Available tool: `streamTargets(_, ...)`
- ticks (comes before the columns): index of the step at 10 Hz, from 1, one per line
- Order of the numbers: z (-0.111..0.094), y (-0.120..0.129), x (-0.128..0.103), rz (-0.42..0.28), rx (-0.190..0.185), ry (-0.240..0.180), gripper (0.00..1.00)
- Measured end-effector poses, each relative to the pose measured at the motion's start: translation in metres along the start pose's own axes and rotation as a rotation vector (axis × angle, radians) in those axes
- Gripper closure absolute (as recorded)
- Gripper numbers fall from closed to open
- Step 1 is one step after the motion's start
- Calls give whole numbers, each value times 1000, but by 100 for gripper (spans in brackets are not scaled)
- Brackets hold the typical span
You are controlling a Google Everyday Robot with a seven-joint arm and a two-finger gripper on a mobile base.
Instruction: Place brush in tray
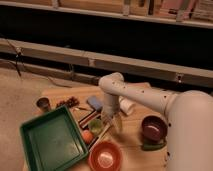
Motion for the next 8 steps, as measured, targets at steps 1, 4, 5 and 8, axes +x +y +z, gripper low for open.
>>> streamTargets(1,4,1,2,1,-15,41,20)
streamTargets(4,12,4,7,5,-50,108,20)
streamTargets(5,15,4,9,10,-62,119,20)
streamTargets(8,20,4,11,17,-82,155,35)
